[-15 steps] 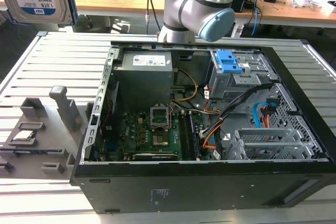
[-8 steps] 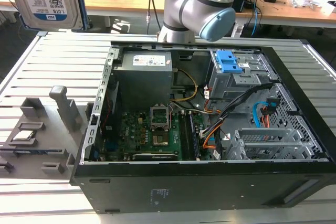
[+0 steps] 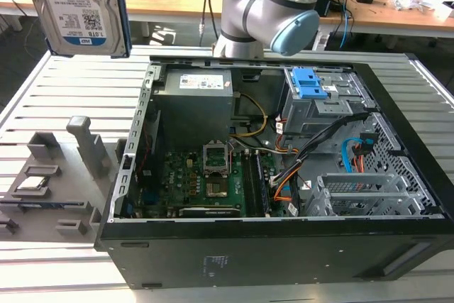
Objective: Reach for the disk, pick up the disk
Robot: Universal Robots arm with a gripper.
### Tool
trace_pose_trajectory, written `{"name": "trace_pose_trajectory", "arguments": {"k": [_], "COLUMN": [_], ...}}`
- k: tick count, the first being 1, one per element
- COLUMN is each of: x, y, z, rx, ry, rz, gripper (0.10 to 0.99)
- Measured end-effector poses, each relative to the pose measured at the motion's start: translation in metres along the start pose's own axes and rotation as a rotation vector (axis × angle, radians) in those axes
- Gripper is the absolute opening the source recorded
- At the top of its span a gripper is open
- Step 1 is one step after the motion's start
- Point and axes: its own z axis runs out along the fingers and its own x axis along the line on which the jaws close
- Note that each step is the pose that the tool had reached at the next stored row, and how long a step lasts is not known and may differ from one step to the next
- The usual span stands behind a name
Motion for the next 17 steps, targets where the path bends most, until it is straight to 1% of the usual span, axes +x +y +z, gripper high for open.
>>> {"name": "trace_pose_trajectory", "arguments": {"k": [3,5,6,7,9,11,12,14,15,16,17], "x": [0.0002,0.0003,0.0003,0.0001,0.0,-0.0002,-0.0003,-0.0004,-0.0006,-0.0007,-0.0008], "y": [-0.0076,-0.0159,-0.0207,-0.0297,-0.0371,-0.0485,-0.053,-0.0591,-0.0645,-0.072,-0.0772], "z": [0.0039,0.0052,0.0054,0.0053,0.0052,0.0048,0.0046,0.0043,0.004,0.0036,0.0034], "rx": [-0.001,-0.001,-0.001,-0.001,-0.001,-0.001,-0.001,-0.001,-0.001,-0.001,-0.001], "ry": [0.0,-0.0001,-0.0001,0.0,0.0,-0.0001,0.0,-0.0001,-0.0001,0.0,0.0], "rz": [0.0,0.0,0.0,0.0,0.0,0.0,0.0,0.0,0.0,0.0,0.0], "gripper": [0.369,0.369,0.369,0.369,0.369,0.369,0.369,0.369,0.369,0.369,0.369]}}
